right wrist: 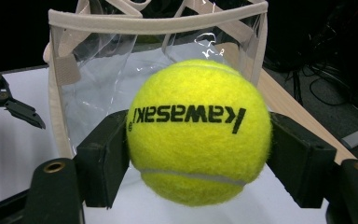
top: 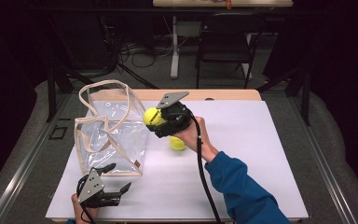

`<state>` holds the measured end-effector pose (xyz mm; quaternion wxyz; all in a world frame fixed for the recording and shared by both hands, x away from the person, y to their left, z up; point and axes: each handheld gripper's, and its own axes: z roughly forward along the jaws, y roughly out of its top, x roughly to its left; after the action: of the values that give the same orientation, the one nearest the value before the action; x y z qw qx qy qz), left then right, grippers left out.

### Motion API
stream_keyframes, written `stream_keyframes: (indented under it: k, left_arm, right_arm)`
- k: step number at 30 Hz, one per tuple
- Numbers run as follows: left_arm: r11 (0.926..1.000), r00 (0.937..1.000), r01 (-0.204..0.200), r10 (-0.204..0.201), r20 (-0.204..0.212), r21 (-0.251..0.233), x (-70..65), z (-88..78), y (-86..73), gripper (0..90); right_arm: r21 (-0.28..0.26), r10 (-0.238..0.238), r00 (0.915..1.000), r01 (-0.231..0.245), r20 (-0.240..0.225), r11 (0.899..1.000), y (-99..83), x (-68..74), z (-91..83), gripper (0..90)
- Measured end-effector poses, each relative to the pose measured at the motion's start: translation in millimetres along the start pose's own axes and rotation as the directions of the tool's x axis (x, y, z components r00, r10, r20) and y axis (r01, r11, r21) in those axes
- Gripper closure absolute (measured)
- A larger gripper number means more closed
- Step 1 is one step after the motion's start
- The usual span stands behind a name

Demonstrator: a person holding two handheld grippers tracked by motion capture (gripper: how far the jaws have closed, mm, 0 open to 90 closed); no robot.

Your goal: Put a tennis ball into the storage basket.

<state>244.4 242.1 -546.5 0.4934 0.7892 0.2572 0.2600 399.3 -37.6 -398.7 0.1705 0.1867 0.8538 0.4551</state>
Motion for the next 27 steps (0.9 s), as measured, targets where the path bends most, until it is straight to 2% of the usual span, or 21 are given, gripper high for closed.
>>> stream_keyframes:
  k: [27]
  left_arm:
    - [1.0000,1.0000,0.005,-0.005,0.001,-0.002,-0.2,-0.1,-0.2,16.0]
  right_arm:
    - [-0.012,0.012,0.9999,-0.011,0.011,1.000,19.5,-10.1,5.3,26.0]
